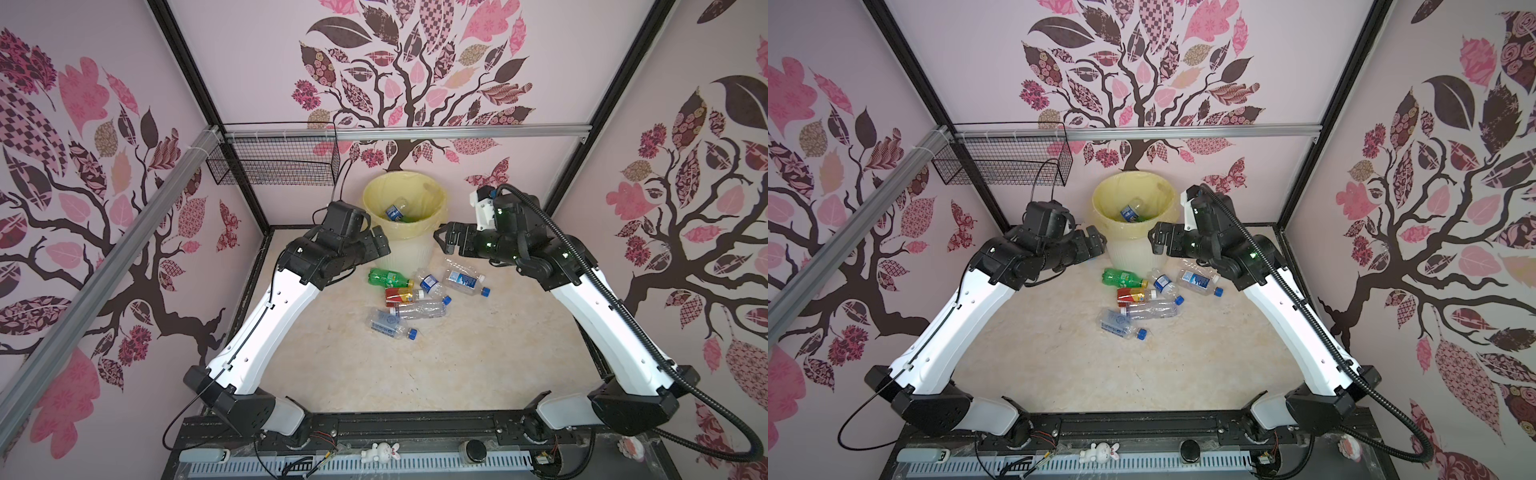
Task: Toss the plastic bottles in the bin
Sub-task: 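Lower left gripper onto the clear blue-capped bottle near the pile while right gripper hovers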
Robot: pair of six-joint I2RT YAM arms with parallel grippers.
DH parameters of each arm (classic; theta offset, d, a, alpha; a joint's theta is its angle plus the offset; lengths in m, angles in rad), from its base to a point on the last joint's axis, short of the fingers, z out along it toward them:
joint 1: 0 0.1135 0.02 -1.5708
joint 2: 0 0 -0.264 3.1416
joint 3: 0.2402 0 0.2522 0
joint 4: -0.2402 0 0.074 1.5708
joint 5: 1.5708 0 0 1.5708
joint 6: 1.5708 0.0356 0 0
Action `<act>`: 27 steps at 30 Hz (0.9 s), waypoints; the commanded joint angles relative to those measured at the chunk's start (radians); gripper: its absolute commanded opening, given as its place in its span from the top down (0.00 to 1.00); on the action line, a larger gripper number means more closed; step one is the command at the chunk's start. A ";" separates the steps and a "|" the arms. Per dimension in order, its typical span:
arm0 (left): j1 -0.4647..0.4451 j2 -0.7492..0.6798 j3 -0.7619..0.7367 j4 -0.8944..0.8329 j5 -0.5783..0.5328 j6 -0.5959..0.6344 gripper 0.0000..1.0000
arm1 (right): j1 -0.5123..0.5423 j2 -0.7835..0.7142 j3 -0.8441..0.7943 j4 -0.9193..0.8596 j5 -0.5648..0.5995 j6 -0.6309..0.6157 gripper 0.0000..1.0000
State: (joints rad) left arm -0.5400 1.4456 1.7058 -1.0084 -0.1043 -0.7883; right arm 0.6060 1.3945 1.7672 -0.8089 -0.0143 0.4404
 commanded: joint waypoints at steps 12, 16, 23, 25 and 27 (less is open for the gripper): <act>0.027 -0.050 -0.373 -0.034 0.091 -0.516 0.03 | 0.128 -0.150 -0.404 0.088 0.196 -0.143 0.00; 0.030 0.005 -0.414 -0.013 0.148 -0.584 0.03 | 0.155 -0.151 -0.447 0.113 0.214 -0.158 0.00; 0.030 0.129 -0.419 0.054 0.208 -0.675 0.03 | 0.167 -0.168 -0.509 0.153 0.194 -0.158 0.00; 0.031 0.177 -0.410 0.049 0.226 -0.689 0.03 | 0.169 -0.170 -0.522 0.156 0.190 -0.159 0.00; 0.030 0.214 -0.400 0.043 0.229 -0.690 0.03 | 0.169 -0.172 -0.526 0.157 0.190 -0.158 0.00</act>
State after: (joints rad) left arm -0.5110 1.6268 1.2919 -0.9710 0.1005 -1.4441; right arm 0.7677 1.2606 1.2369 -0.6666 0.1677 0.2893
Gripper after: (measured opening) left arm 0.972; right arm 0.997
